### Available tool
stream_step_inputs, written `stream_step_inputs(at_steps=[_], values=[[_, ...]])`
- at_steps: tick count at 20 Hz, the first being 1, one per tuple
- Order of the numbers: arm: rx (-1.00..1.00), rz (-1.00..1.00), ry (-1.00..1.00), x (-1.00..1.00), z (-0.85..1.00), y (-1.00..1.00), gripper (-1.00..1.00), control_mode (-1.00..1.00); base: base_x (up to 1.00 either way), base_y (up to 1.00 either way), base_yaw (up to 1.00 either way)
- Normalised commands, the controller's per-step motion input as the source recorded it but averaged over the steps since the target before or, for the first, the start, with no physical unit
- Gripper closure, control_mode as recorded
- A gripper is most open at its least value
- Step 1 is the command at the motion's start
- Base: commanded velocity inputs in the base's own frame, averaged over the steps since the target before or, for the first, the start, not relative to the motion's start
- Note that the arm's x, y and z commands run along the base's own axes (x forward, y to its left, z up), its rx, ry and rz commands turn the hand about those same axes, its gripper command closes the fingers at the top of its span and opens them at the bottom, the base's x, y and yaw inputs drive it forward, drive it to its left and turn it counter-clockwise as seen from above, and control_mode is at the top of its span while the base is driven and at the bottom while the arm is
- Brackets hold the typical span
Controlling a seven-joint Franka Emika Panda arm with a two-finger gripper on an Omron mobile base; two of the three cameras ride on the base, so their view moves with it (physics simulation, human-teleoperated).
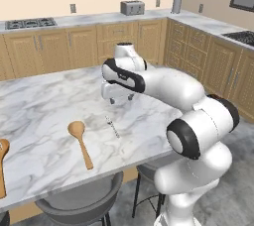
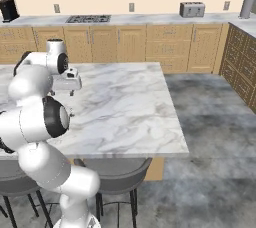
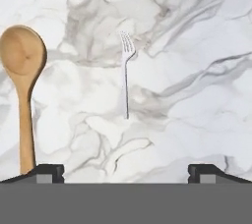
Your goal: Pick up the metallic utensils from the counter and place them in the open drawer. Make sure not to pick up any wooden utensils.
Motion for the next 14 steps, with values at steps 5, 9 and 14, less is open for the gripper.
stream_step_inputs(at_steps=[5, 9, 14], values=[[0.00, 0.00, -0.21, 0.04, -0.65, 0.00, -1.00, -1.00, 0.00, 0.00, 0.00], [0.00, 0.00, -0.27, 0.00, -0.70, 0.13, -1.00, -1.00, 0.00, 0.00, 0.00], [0.01, 0.00, -0.06, -0.11, -0.99, 0.06, -1.00, -1.00, 0.00, 0.00, 0.00]])
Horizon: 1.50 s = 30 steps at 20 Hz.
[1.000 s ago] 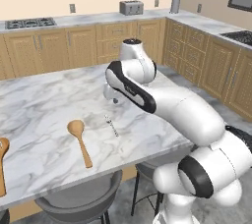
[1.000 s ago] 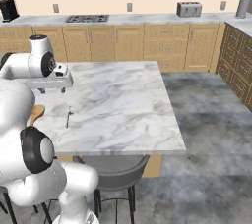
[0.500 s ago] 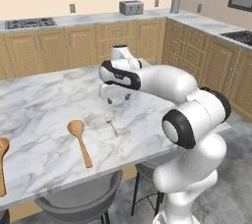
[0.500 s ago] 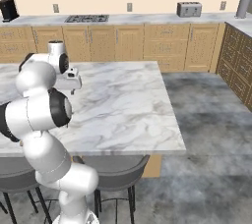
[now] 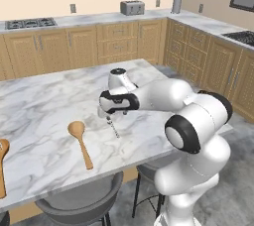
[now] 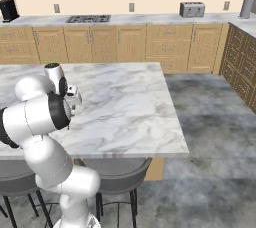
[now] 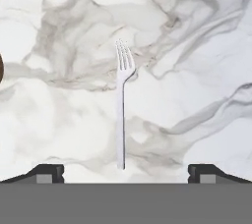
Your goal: Pick up the metallic utensils from the counter and place them in the open drawer. Make sure not to pick up any wooden utensils.
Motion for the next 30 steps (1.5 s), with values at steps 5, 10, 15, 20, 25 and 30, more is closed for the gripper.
stream_step_inputs(at_steps=[5, 10, 15, 20, 25, 30], values=[[0.00, 0.00, 0.03, -0.16, -0.17, 0.01, -1.00, -1.00, 0.00, 0.00, 0.00], [0.00, 0.00, 0.00, -0.03, -0.15, 0.00, -1.00, -1.00, 0.00, 0.00, 0.00], [0.00, 0.08, 0.00, 0.20, -0.22, 0.01, -1.00, -1.00, 0.00, 0.00, 0.00], [-0.01, 0.08, 0.00, 0.24, 0.00, 0.17, -1.00, -1.00, 0.00, 0.00, 0.00], [-0.04, 0.01, 0.00, 0.22, -0.05, 0.31, -1.00, -1.00, 0.00, 0.00, 0.00], [-0.01, 0.00, 0.00, 0.00, -0.20, 0.00, -1.00, -1.00, 0.00, 0.00, 0.00]])
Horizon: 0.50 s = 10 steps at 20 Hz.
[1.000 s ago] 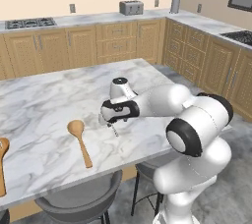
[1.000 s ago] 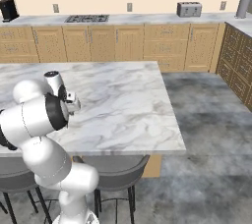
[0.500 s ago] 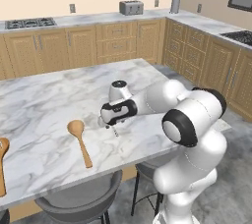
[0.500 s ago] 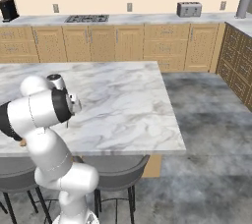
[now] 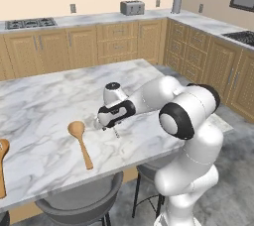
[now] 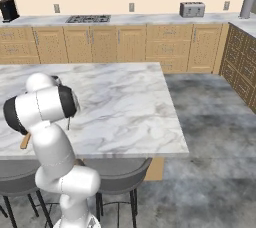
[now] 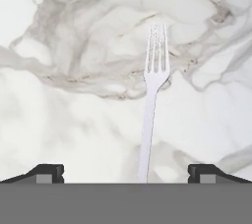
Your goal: Pick up the metallic utensils from the counter and place them in the open drawer. Make sure not to pick up any wooden utensils.
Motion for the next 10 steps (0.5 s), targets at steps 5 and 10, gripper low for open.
stream_step_inputs(at_steps=[5, 10], values=[[-0.01, 0.00, 0.00, 0.00, -0.28, -0.03, -1.00, -1.00, 0.00, 0.00, 0.00], [0.00, 0.00, 0.00, 0.00, 0.00, -0.25, -1.00, -1.00, 0.00, 0.00, 0.00]])
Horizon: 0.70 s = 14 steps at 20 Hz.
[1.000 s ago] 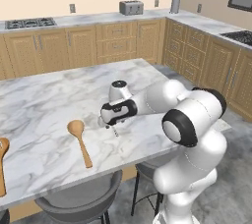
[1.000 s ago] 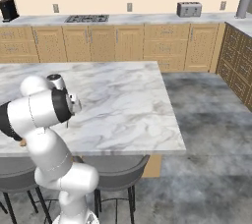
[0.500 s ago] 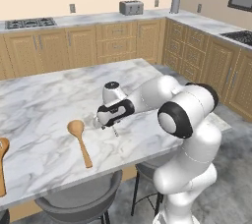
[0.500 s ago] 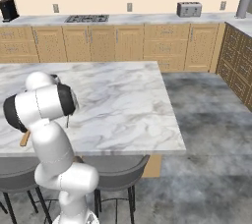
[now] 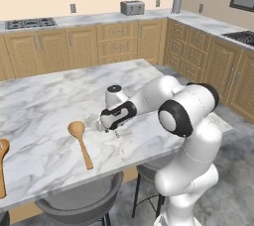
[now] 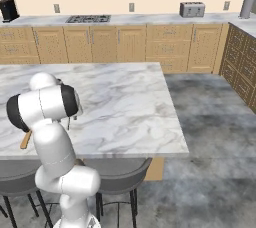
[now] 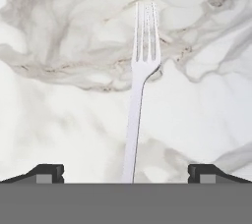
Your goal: Pick up the metallic utensils from the counter and place them in the open drawer. Make sure not to pick up any wooden utensils.
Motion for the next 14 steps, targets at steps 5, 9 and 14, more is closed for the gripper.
stream_step_inputs(at_steps=[5, 9, 14], values=[[0.00, 0.00, 0.00, 0.12, 0.00, -0.05, -1.00, -1.00, 0.00, 0.00, 0.00], [0.00, 0.00, 0.00, 0.19, -0.15, 0.00, -1.00, -1.00, 0.00, 0.00, 0.00], [0.00, 0.00, 0.00, 0.09, -0.36, 0.01, -1.00, -1.00, 0.00, 0.00, 0.00]])
